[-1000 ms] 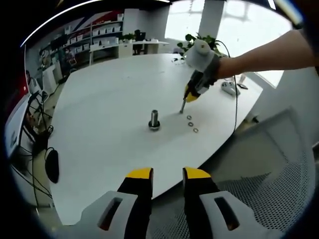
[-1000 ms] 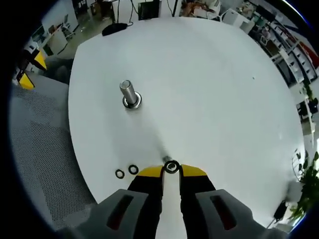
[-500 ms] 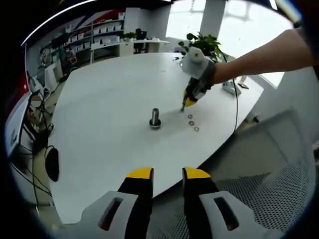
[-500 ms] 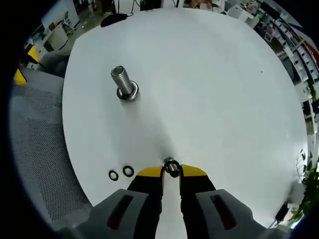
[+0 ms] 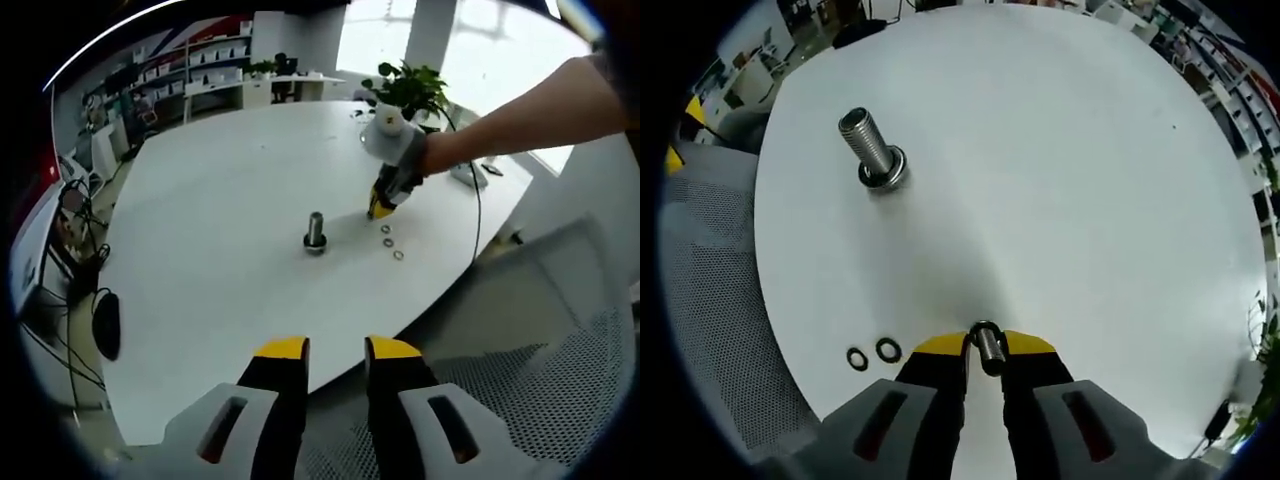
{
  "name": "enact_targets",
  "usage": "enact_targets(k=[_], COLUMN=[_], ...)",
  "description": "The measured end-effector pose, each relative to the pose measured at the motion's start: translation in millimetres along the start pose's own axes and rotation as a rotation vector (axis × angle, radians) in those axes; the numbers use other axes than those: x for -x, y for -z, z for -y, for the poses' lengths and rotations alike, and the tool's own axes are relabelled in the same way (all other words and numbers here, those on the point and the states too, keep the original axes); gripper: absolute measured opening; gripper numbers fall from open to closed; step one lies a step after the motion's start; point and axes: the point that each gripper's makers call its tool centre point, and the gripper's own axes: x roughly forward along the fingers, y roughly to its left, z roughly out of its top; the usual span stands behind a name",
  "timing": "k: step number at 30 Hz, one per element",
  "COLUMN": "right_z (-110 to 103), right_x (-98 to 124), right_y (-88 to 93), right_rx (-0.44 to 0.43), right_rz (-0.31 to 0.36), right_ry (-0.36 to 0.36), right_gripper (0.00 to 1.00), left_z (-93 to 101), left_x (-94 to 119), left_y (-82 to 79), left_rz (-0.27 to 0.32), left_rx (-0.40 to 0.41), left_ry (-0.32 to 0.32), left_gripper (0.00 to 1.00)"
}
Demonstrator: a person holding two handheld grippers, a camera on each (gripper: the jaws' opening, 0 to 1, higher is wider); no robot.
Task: Place the washer onto the threaded stud by aligning its center hole with the stud, sliding it down to the base, and recovering from edge contact or off-axis alignment until the washer reaches the visible bottom stop.
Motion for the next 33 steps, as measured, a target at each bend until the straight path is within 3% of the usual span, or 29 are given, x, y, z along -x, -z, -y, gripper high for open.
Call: enact_targets(k=[10,13,33], right_z=[1.6,2.2,-6.0], right_x=[-4.1,-3.6,22.5], right_y=[1.1,1.5,24.0], right_rx=[-0.014,-0.026,-0.071], right_rz=[0.008,0.013,0.027], right_ry=[0.004,0.009,0.037], right_gripper=[0.16,0.21,0.23], left_z=[0.1,0.0,1.7], left_x=[-0.5,-0.3,0.6], left_y=[1.2,1.4,-1.2], left_rz=[-0.006,-0.007,0.008], left_rx=[0.0,0.002,-0.004], left_ry=[-0.001,-0.001,0.008], left_gripper=[0.2,0.2,0.2])
